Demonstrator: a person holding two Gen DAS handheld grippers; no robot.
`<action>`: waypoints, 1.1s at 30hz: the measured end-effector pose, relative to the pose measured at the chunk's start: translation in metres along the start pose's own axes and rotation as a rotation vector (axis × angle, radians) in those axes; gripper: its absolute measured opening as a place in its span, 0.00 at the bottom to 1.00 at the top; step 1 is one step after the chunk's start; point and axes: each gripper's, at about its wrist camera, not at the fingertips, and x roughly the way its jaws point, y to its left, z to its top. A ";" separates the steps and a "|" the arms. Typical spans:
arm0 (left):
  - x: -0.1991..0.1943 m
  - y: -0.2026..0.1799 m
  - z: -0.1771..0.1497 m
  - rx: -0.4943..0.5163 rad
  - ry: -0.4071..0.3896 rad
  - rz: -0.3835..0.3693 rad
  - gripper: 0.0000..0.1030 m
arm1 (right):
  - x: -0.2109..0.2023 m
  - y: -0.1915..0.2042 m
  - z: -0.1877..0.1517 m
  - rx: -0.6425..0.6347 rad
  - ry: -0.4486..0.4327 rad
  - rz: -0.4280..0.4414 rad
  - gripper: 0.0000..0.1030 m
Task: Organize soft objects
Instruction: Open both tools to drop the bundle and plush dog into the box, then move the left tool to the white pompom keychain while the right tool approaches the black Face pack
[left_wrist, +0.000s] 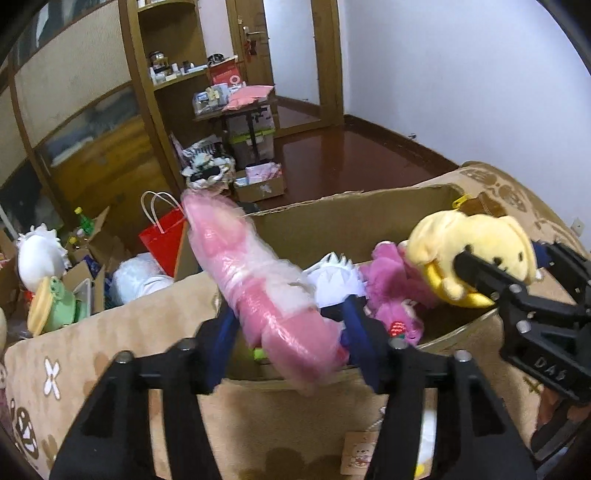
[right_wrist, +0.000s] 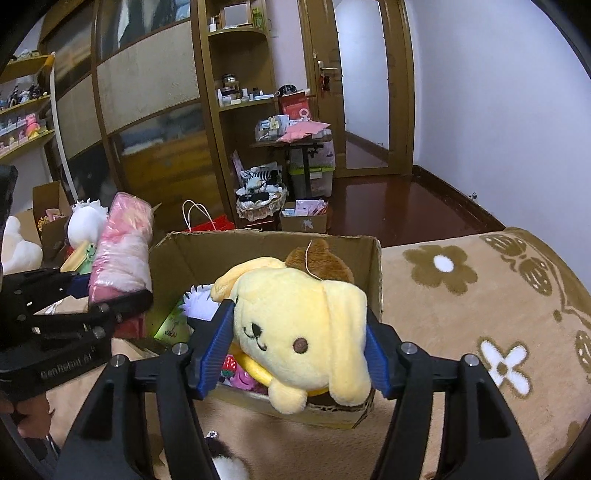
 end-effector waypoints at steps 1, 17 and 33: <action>0.001 -0.001 -0.001 0.007 0.005 0.010 0.56 | 0.000 -0.001 0.000 0.006 0.000 0.002 0.69; -0.026 0.004 -0.007 0.014 -0.001 0.048 0.83 | -0.023 -0.016 0.006 0.097 -0.020 0.020 1.00; -0.087 0.014 -0.034 -0.041 0.020 0.077 0.95 | -0.079 -0.024 -0.003 0.154 0.021 -0.058 1.00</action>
